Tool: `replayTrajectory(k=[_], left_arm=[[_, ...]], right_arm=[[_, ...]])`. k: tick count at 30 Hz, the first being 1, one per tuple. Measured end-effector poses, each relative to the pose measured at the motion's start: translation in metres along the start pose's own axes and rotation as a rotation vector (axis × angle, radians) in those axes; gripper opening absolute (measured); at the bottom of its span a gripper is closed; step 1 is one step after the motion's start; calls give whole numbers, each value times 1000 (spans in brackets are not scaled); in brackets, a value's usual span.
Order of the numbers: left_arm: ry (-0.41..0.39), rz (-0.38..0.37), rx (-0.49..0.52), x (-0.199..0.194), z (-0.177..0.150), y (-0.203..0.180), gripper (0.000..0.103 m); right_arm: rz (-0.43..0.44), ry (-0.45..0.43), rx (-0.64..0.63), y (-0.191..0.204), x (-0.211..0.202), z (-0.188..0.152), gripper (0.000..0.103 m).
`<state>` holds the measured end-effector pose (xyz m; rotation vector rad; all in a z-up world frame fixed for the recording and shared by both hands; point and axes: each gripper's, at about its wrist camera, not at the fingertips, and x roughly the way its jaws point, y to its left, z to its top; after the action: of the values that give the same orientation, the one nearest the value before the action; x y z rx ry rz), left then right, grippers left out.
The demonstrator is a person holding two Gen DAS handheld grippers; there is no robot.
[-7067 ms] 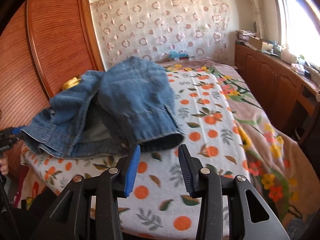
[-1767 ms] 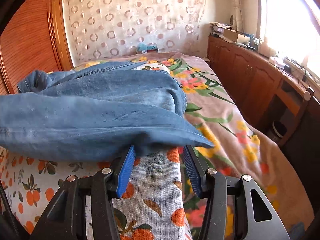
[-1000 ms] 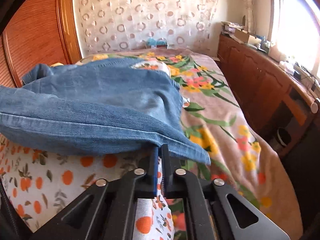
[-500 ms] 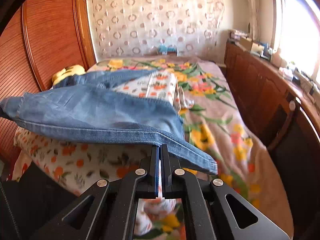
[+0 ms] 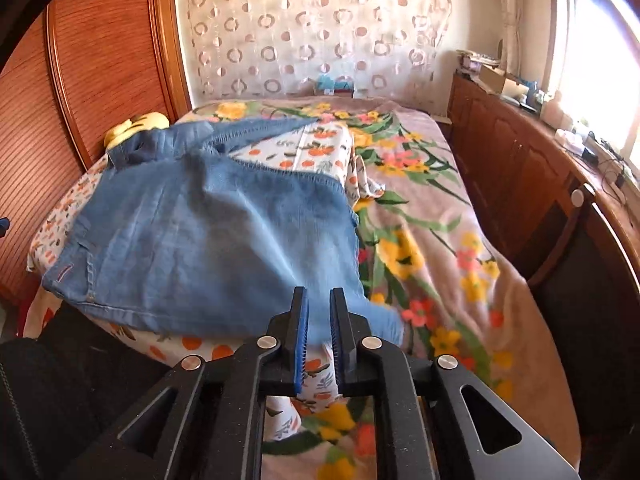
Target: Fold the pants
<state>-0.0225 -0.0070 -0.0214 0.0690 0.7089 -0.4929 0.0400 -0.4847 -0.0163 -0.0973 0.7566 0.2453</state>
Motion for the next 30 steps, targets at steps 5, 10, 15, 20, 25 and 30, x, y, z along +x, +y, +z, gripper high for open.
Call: replayTrajectory(k=[5,10,15,20,25,30], left_arm=[[-19,26,-22,7,8,14,46],[-27,41,-42,33,19,28,49],[-8,54,-83,68,29,46,49],[33,64,-107,106,35,64,49],[85,45,-123,141,33,73,49],[131,3,-136,162,25,69,49]], right_arm=[[-8,-74,13,12,-17,5,19],[45,-131,-4,35,6,18,29],[114,-132,-35,68,64,35,36],[148,-74,-50,94,136,44,37],[139,-22,-50,108,180,57,37],[116,-1,-62,115,197,58,37]])
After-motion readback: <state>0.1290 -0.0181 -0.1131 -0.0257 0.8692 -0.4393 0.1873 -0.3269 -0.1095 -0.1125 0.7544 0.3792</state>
